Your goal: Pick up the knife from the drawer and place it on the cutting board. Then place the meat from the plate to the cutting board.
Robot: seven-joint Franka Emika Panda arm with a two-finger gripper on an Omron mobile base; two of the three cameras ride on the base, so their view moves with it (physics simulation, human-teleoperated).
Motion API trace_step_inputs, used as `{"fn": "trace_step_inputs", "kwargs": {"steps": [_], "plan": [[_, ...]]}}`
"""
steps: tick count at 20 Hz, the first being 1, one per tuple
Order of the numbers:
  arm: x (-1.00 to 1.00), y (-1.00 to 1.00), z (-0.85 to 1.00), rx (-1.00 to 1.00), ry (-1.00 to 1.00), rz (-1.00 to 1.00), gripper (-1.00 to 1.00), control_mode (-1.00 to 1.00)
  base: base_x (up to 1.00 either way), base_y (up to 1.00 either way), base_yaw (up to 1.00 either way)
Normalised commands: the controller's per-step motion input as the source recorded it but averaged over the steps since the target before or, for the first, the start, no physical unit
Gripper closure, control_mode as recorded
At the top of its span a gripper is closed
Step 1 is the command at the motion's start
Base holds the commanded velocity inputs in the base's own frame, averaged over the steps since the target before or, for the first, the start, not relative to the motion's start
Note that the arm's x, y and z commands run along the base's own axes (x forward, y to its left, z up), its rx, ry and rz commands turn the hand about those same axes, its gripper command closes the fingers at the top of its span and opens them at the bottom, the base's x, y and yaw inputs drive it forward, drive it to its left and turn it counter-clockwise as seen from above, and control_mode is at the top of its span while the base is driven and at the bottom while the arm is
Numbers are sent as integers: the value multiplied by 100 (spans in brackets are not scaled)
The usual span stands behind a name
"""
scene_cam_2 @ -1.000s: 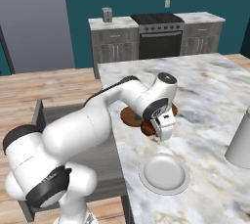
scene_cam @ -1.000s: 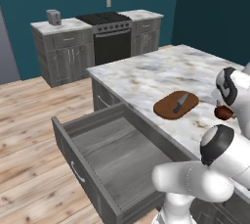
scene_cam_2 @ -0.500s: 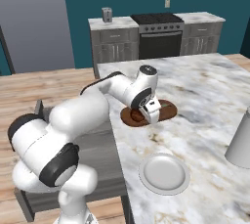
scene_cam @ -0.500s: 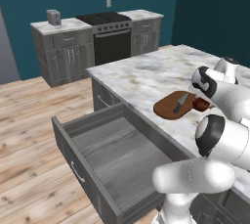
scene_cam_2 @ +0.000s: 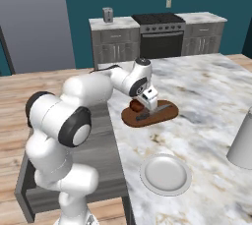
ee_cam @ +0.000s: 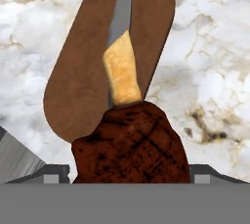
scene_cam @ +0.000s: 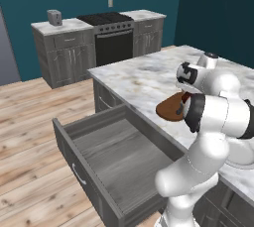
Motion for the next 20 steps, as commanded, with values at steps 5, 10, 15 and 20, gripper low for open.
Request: {"fn": "trace_step_inputs", "kwargs": {"steps": [5, 10, 15, 20], "plan": [[60, 6, 0, -6, 8, 14, 100, -100, 0, 0, 0], [43, 1, -13, 0, 1, 12, 100, -100, 0, 0, 0], [25, 6, -33, 2, 0, 2, 100, -100, 0, 0, 0], [36, 24, -53, 0, 3, 0, 100, -100, 0, 0, 0]]}}
